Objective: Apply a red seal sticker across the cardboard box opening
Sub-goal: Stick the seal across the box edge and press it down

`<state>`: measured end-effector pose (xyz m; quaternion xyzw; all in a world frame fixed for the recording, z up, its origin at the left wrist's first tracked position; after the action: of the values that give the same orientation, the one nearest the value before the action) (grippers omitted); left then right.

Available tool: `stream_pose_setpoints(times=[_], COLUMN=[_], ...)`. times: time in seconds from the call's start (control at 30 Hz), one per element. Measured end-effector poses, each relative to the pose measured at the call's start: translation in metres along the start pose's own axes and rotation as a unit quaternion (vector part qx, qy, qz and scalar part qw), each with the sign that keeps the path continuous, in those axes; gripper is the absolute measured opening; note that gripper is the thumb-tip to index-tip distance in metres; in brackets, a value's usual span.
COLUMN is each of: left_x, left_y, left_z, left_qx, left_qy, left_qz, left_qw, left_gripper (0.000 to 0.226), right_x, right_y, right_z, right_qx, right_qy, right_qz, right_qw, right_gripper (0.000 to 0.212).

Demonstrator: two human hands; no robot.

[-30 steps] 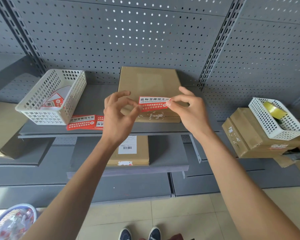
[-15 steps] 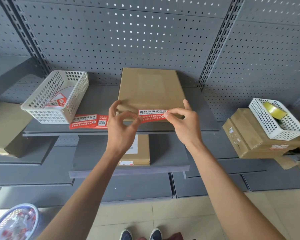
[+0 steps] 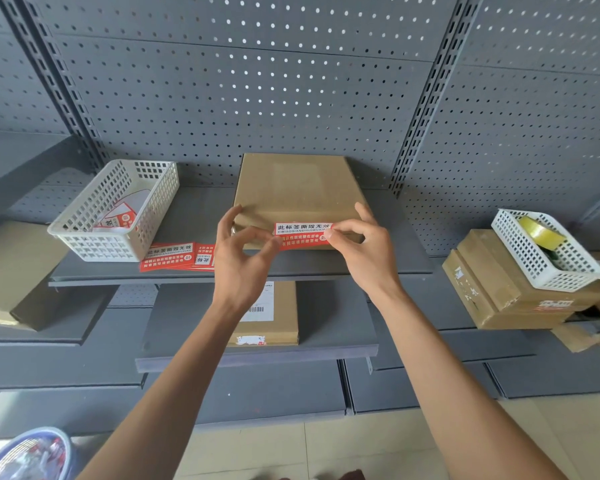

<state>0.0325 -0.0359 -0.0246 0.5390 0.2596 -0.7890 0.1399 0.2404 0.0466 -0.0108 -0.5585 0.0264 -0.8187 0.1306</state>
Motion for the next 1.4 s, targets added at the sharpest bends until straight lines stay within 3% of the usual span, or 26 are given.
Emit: stream_pose_setpoints(times=[0.43,0.67,0.93,1.4], left_x=[-0.041,-0.053,-0.052,-0.051], left_y=[-0.033,-0.044,-0.053,-0.063], left_z=[0.001,-0.003,-0.005,-0.010], left_qx=[-0.046,-0.087,-0.112,-0.161], left_qy=[0.024,0.000,-0.026,-0.100], left_qz=[-0.070,-0.056,-0.079,-0.125], left_qw=[0.996,0.995,0.990,0.974], left_gripper=[0.014,0.022,0.022,0.018], right_x=[0.044,0.050,0.048,0.051], right_y=[-0.034,-0.044,-0.055,-0.063], right_z=[0.007,0.005,0.001,0.002], right_qx=[-0.056,-0.104,-0.154,-0.237], right_qy=[0.058,0.083,0.086,0.186], right_qz=[0.065,0.071,0.083,0.119], right_qw=[0.995,0.989,0.981,0.946], right_gripper=[0.020,0.026,0.023,0.021])
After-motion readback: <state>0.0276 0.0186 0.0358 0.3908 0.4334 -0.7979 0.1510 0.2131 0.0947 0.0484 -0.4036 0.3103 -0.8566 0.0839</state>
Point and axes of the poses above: each hand's wrist, its own y-axis away from the middle knuckle, its own z-axis out of the back of the hand, x = y × z, the point moved 7 cm from there along -y, towards the middle knuckle, and after that the axes turned 1 degree about z, right-handed, at the moved point
